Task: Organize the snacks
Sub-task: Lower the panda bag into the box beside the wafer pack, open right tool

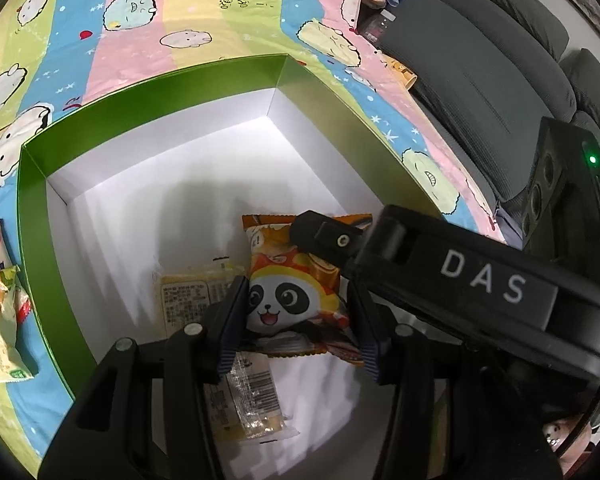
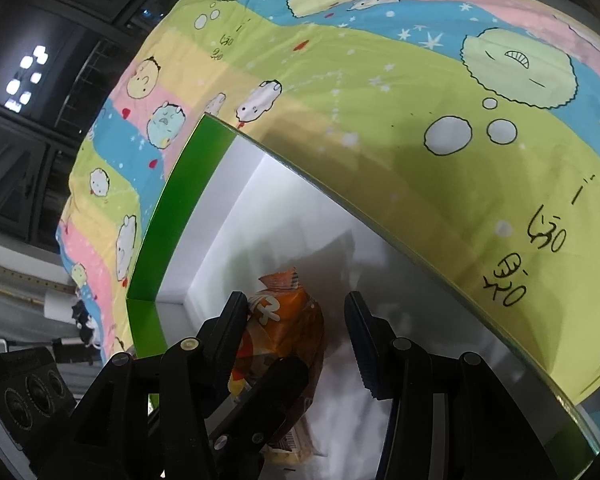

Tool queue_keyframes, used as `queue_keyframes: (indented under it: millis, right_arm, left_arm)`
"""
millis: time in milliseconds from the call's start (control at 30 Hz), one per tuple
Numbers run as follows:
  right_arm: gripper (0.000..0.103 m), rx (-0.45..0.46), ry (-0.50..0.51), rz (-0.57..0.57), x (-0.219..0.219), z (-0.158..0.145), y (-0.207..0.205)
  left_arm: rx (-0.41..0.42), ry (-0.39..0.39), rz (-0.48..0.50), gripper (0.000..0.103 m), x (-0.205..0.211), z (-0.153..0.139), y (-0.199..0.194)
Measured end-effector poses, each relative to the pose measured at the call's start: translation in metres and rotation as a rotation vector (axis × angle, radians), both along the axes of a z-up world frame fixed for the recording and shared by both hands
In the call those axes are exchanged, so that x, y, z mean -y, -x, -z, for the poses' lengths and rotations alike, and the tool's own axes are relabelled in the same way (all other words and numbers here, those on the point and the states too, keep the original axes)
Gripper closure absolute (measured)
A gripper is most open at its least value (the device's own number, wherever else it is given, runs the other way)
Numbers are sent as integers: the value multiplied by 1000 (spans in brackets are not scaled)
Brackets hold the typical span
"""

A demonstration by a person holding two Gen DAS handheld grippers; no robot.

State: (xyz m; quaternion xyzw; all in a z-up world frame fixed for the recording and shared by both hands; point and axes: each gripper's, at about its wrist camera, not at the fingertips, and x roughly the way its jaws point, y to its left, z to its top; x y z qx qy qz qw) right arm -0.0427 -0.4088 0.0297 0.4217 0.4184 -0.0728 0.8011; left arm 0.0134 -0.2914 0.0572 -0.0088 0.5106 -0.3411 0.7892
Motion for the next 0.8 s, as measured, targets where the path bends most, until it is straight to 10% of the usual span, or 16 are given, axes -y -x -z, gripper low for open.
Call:
queue_keyframes:
  millis: [800]
  right_arm:
    - [52,-17,92,19,-9,-4,4]
  left_arm:
    - [22,-67,-87,44,-3,4,12]
